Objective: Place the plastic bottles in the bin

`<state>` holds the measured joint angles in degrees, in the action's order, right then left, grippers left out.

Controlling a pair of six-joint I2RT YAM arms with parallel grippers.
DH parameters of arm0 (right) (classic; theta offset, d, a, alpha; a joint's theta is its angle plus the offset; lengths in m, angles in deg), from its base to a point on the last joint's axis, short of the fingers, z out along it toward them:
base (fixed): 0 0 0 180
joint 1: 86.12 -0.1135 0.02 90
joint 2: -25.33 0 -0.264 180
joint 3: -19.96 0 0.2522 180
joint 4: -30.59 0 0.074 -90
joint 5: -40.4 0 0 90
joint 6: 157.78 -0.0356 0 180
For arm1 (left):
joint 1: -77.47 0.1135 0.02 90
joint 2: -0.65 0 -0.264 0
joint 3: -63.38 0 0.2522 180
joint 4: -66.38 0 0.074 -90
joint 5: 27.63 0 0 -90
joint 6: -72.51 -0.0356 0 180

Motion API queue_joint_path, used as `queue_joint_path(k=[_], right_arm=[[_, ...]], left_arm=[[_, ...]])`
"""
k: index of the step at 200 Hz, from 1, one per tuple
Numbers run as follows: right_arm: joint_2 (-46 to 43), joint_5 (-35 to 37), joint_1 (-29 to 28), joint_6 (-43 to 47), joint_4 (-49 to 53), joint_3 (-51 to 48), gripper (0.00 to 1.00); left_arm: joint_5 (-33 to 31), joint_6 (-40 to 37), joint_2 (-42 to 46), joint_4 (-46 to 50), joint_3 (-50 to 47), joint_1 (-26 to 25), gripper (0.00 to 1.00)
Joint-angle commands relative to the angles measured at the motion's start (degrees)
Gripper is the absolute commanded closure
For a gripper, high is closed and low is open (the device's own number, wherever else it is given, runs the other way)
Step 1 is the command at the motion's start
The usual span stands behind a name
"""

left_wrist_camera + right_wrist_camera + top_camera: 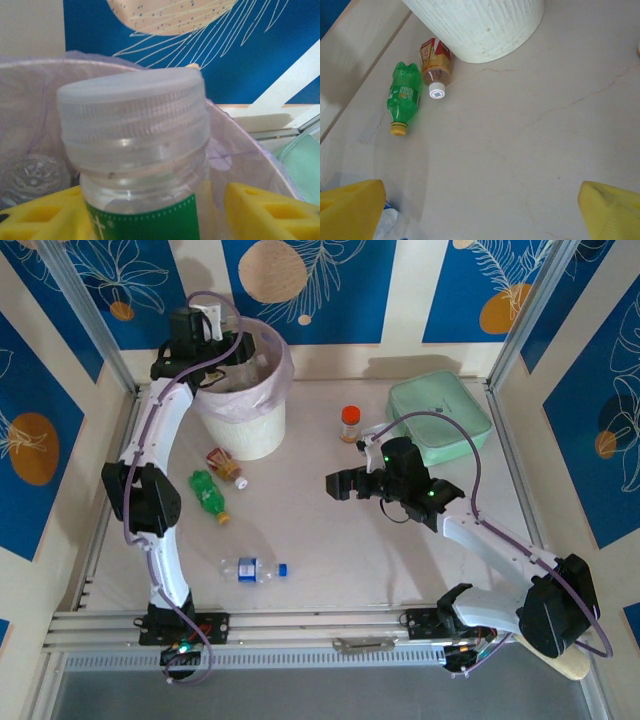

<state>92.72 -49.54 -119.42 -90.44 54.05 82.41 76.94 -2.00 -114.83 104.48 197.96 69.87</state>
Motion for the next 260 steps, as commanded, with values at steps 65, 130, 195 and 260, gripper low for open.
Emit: queue_joint_path(k=[65,130,195,260], right_arm=[[1.4,-0.3,0.3,-1.2,-0.5,0.4,0.01],[6.6,-2.6,0.2,-1.8,-2.5,2.8,0.01],[11.9,-3.2,-0.7,-4.0,-3.4,5.2,0.01],[16.9,-1.2,-3.6,-4.1,-2.1,9.6,0.01]], left_arm=[[-0.5,-1.8,10.6,1.9,-0.6,0.4,0.00],[2.4,3.9,36.1,-11.0,-35.3,0.2,0.00],[4.7,17.2,61.7,-19.8,-75.0,-1.6,0.00],[0.0,23.5,75.4,1.5,-89.0,-5.4,0.00]])
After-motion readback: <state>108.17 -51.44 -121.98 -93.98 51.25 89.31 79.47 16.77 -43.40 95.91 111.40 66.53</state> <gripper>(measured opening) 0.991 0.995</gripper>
